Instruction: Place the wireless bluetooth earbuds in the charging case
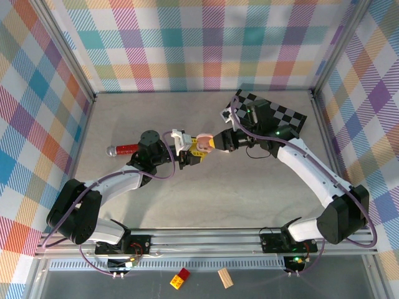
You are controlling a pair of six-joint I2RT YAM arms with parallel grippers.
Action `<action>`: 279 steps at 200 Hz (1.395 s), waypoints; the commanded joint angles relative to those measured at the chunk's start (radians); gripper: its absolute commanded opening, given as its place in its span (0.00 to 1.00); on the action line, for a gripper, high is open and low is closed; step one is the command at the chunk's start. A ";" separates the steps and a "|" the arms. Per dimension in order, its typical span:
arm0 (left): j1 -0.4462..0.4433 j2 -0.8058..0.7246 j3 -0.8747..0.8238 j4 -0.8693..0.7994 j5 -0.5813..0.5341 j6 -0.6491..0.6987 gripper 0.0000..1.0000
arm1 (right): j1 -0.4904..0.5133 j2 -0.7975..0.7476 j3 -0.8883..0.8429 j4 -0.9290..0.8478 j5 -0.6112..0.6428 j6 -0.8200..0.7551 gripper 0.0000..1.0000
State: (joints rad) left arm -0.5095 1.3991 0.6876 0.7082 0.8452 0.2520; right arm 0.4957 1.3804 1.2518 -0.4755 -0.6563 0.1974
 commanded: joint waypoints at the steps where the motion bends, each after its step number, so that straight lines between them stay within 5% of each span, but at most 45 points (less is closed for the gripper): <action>1: -0.011 -0.019 0.031 0.023 0.011 0.014 0.30 | -0.010 0.012 0.028 -0.009 -0.024 -0.012 0.18; 155: -0.011 0.021 0.053 0.032 0.004 0.009 0.30 | -0.011 0.051 0.045 -0.054 -0.069 -0.041 0.19; 279: -0.009 0.028 0.030 0.071 -0.001 0.005 0.30 | -0.028 -0.018 0.014 -0.004 0.002 -0.034 0.46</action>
State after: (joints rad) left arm -0.5095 1.4277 0.7048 0.7128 0.8268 0.2516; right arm 0.4847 1.4220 1.2854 -0.5194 -0.6624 0.1741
